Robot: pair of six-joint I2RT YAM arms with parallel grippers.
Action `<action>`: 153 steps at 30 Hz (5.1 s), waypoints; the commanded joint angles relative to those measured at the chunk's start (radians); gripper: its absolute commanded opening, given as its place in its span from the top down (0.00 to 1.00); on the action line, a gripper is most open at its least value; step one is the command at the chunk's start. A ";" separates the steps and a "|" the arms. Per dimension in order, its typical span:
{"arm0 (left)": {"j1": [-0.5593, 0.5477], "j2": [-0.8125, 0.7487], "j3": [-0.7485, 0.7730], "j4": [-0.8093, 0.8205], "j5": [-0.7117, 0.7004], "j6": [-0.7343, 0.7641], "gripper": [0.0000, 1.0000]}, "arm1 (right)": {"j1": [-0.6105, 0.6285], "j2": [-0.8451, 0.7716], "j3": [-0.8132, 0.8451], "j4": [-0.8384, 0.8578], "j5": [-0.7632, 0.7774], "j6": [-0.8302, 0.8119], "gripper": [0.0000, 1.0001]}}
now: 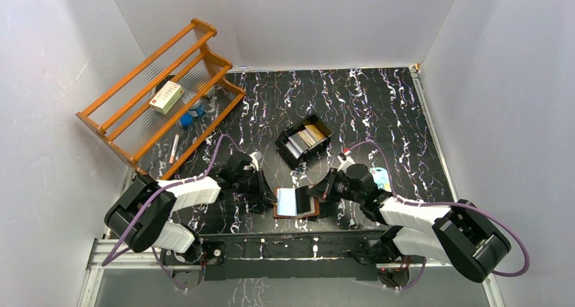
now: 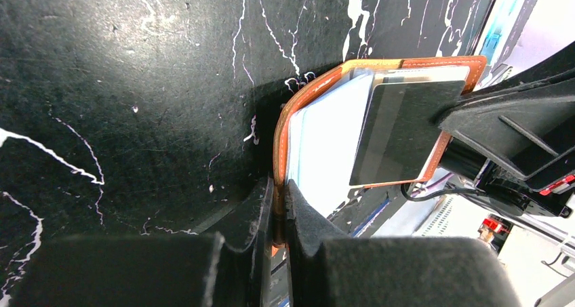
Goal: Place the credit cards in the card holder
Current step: Insert the credit card into the card holder.
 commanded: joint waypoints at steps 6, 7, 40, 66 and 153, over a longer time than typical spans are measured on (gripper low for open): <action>-0.008 -0.010 -0.018 -0.009 0.015 -0.004 1.00 | 0.001 0.034 -0.014 0.074 -0.012 0.019 1.00; -0.009 -0.012 -0.017 -0.009 0.015 -0.004 1.00 | 0.002 0.042 -0.015 0.078 -0.018 0.025 1.00; -0.022 -0.003 -0.033 0.019 0.016 -0.022 1.00 | 0.002 0.165 -0.039 0.251 -0.028 0.048 1.00; -0.034 -0.004 -0.027 -0.005 -0.004 -0.024 1.00 | 0.002 0.098 -0.068 0.149 0.042 0.076 1.00; -0.090 0.023 -0.021 0.040 -0.032 -0.074 1.00 | 0.241 0.235 0.252 -0.235 0.161 0.219 0.55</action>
